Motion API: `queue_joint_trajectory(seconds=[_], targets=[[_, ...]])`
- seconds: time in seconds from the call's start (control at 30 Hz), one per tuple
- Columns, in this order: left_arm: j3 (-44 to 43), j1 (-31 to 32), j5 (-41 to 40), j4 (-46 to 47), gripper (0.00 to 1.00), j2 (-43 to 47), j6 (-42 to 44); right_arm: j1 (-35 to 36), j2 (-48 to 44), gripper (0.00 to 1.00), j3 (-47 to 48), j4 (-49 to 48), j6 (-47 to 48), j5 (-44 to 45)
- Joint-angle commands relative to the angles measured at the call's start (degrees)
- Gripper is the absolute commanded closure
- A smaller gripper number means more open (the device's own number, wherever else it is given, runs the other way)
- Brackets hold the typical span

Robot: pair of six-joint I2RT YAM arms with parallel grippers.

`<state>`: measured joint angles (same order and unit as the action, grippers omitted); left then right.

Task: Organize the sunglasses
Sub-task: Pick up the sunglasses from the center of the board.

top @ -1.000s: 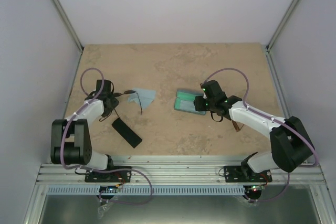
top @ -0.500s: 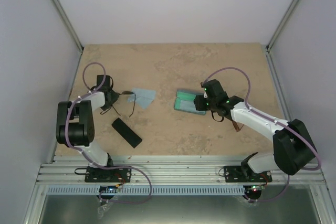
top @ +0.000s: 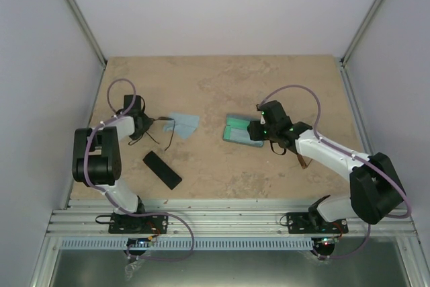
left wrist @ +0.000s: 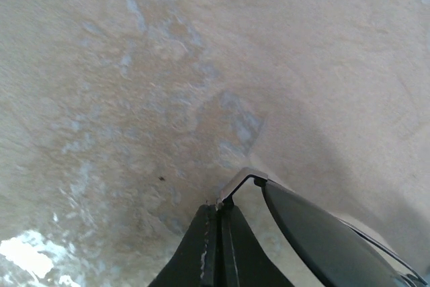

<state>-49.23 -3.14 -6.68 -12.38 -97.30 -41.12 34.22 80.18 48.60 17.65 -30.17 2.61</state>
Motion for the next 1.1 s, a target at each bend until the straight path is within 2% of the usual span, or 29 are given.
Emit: queue_joint_trajectory(seconds=[0.0, 0.17, 0.33, 0.47, 0.57, 0.67, 0.87, 1.07], targets=[[-0.49, -0.09, 5.32, -1.35, 1.0, 3.78, 1.42, -0.02, -0.25, 0.49, 1.94, -0.89, 0.81, -0.87], [-0.45, 1.01, 10.39, 1.25, 1.0, 8.94, 1.85, 0.04, -0.88, 0.49, 2.71, -1.7, 1.67, -2.42], [-1.66, 5.6, 12.68, 1.82, 1.0, 13.55, 3.29, -0.02, -2.24, 0.49, 2.73, -3.64, 3.56, -8.12], [-0.67, 9.64, 17.22, 4.71, 1.0, 18.99, 4.97, -0.02, -3.68, 0.47, 3.17, -5.78, 6.54, -16.95], [0.19, 13.29, 20.53, 7.59, 1.0, 23.13, 7.26, -0.03, -5.3, 0.38, 3.56, -7.65, 7.38, -24.71], [1.34, 16.04, 25.09, 11.44, 1.0, 27.21, 9.56, -0.02, -7.38, 0.3, 3.91, -10.8, 4.93, -32.59], [5.23, 18.46, 35.53, 22.13, 1.0, 34.27, 9.96, 0.71, -7.66, 0.23, 4.96, -22.24, -6.43, -46.07], [6.41, 18.96, 43.98, 27.57, 1.0, 38.43, 6.77, 6.9, -1.59, 0.22, 11.55, -26.27, -7.17, -47.7]])
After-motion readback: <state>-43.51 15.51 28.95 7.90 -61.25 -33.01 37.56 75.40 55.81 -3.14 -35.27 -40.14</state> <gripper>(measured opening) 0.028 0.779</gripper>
